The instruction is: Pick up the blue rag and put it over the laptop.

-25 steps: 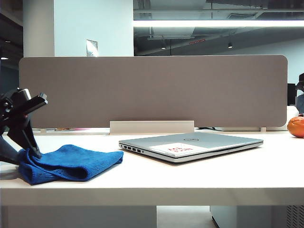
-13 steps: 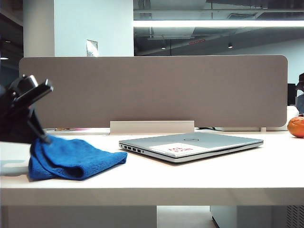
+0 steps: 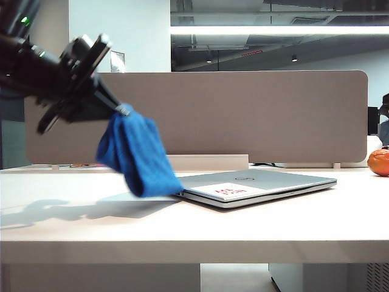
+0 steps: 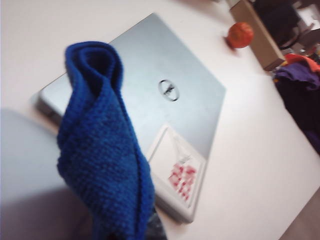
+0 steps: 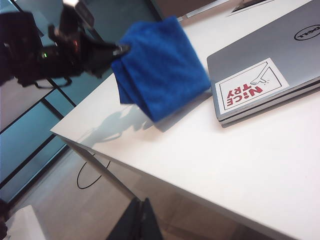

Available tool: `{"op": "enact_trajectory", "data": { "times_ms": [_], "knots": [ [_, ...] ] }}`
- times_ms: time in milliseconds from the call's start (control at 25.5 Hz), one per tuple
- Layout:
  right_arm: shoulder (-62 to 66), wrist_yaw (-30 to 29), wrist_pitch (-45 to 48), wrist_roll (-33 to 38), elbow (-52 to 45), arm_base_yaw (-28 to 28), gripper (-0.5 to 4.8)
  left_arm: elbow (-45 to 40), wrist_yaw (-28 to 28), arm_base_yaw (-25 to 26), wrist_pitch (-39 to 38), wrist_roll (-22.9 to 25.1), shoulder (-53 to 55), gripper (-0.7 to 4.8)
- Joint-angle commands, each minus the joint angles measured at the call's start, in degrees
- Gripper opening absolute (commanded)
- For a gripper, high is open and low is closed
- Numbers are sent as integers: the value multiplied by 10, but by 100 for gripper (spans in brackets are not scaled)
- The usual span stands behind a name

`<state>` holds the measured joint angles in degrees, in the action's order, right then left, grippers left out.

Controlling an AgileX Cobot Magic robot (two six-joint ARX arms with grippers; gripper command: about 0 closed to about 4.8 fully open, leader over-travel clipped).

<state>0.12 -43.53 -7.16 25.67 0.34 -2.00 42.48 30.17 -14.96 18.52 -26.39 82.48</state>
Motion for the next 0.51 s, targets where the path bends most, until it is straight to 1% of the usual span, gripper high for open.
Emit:
{"op": "enact_trajectory", "data": {
  "times_ms": [39, 118, 353, 510],
  "knots": [
    [-1, 1, 10, -2, -2, 0, 0, 29, -17, -16, 9, 2, -2, -6],
    [-1, 1, 10, -2, -2, 0, 0, 43, -30, -21, 9, 2, -2, -6],
    [-1, 1, 10, -2, -2, 0, 0, 103, -35, -28, 8, 2, 25, -6],
    [-1, 1, 10, -2, -2, 0, 0, 147, -36, -53, 8, 2, 72, -6]
  ]
}}
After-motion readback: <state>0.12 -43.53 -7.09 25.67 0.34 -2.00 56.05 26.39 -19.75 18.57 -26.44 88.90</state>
